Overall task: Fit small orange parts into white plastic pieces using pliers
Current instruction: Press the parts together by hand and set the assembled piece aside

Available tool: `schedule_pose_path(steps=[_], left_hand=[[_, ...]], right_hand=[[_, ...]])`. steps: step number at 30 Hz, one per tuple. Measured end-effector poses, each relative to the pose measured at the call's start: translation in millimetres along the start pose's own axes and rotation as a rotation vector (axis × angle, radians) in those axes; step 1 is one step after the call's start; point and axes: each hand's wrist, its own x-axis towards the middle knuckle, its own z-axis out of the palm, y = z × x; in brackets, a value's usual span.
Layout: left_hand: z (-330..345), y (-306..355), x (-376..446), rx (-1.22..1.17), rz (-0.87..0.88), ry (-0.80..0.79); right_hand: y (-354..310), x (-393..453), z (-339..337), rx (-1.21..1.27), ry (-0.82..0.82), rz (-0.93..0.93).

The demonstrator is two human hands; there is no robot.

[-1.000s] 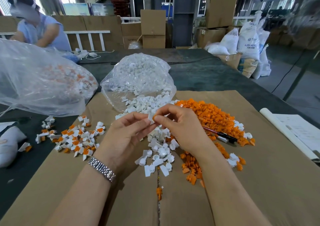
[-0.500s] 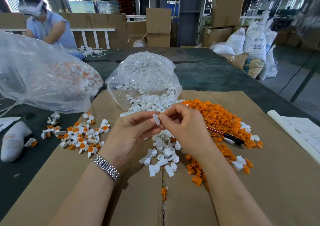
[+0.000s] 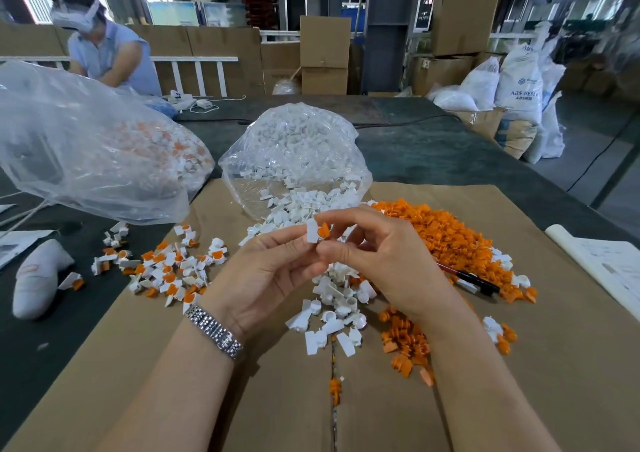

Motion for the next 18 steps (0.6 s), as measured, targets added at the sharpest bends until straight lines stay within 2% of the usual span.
schedule_pose_path(steps=[8, 18], left_hand=[[4.0, -0.3, -1.4, 0.06, 0.043, 0.005], [1.8, 1.4, 0.6, 0.111, 0.073, 0.033]], right_hand=[[-3.9, -1.3, -2.3, 0.107, 0.032, -0.078], [4.1, -0.1, -0.9, -0.137, 0.089, -0.076]])
